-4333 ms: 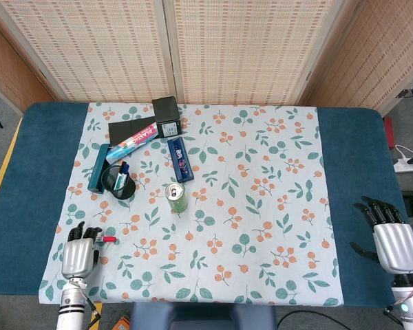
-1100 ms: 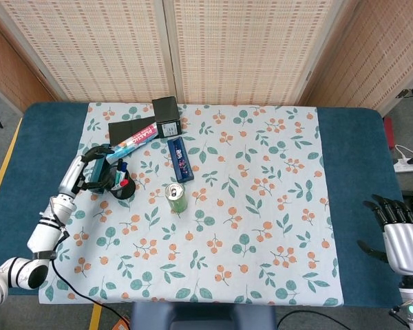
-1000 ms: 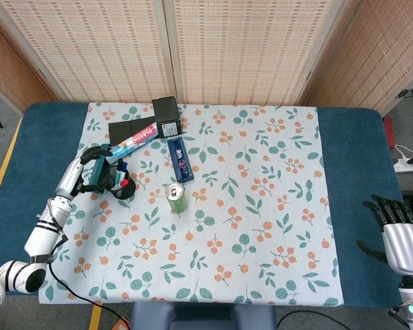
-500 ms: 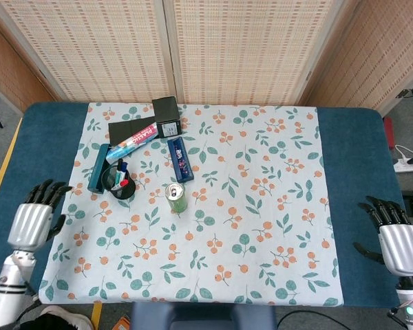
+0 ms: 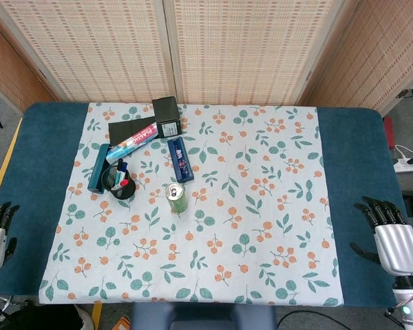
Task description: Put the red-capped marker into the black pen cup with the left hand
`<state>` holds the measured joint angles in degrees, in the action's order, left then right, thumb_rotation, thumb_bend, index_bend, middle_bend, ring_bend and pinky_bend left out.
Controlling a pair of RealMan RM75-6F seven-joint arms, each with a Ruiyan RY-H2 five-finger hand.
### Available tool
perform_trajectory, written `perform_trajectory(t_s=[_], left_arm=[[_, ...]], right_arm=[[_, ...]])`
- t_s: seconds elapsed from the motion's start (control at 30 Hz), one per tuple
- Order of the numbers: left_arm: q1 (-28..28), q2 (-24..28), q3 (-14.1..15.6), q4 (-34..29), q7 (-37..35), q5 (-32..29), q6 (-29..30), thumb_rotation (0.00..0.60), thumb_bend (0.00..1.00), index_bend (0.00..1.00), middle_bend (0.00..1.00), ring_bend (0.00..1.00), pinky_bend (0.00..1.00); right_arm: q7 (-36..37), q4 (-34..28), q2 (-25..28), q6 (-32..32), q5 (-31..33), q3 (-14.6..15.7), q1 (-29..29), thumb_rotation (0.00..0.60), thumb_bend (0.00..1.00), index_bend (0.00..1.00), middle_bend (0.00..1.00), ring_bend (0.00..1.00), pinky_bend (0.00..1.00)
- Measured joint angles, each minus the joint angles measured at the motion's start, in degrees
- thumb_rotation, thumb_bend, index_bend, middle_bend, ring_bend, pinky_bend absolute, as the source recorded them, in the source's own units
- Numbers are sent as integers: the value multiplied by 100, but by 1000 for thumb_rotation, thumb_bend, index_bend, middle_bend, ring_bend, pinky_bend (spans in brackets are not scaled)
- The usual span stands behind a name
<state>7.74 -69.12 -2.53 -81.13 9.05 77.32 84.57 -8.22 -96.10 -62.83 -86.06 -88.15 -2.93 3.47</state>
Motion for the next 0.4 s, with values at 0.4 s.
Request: perform_trajectory(t_s=[0.4], left_arm=[[14, -22, -63, -16, 29, 35, -146, 600, 358, 156, 77, 44, 141]], right_arm=[[-47, 19, -30, 65, 55, 10, 18, 600, 44, 231, 130, 142, 145]])
